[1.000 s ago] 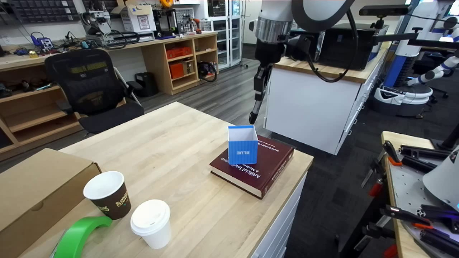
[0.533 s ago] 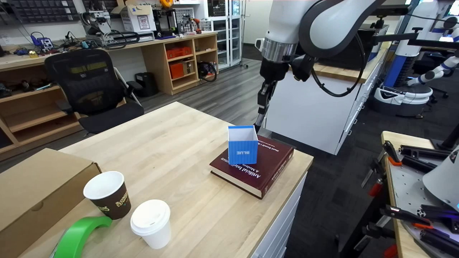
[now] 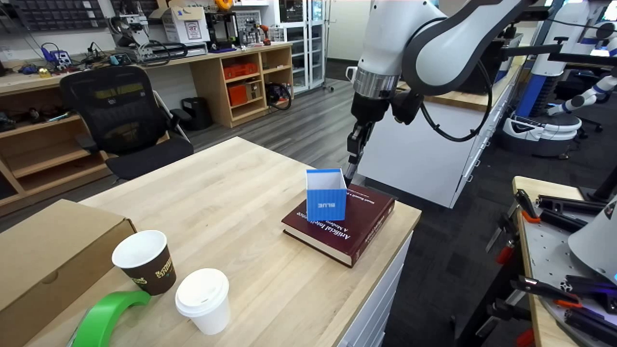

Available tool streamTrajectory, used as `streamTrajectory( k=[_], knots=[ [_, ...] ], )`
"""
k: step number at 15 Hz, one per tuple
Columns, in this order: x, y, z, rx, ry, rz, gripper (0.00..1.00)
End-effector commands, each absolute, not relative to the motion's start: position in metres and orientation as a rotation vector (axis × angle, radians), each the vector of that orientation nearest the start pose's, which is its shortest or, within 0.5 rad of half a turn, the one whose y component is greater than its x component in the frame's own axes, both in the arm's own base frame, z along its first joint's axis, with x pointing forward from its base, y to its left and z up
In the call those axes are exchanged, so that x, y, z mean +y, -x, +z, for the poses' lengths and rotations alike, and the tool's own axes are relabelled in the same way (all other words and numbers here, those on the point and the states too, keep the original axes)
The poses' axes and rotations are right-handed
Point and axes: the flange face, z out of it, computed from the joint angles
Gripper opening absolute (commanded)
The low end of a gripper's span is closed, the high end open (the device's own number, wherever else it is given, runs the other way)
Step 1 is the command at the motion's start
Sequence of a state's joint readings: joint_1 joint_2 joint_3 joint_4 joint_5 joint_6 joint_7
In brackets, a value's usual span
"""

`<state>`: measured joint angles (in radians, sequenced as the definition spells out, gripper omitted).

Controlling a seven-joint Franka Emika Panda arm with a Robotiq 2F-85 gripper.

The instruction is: Take the black marker out of the blue and white box and place it on top of the maroon book

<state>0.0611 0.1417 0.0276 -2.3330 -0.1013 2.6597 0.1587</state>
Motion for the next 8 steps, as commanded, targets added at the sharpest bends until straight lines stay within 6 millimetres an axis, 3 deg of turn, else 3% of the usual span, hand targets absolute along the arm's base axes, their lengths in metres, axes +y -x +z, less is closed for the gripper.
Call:
streamTrajectory(
  k=[1,8],
  knots=[
    [0.048,-0.516,0.289,0.024,3.165,-0.289,0.06],
    [0.059,-0.485,0.274,-0.115,3.212,-0.111,0.06]
  ],
)
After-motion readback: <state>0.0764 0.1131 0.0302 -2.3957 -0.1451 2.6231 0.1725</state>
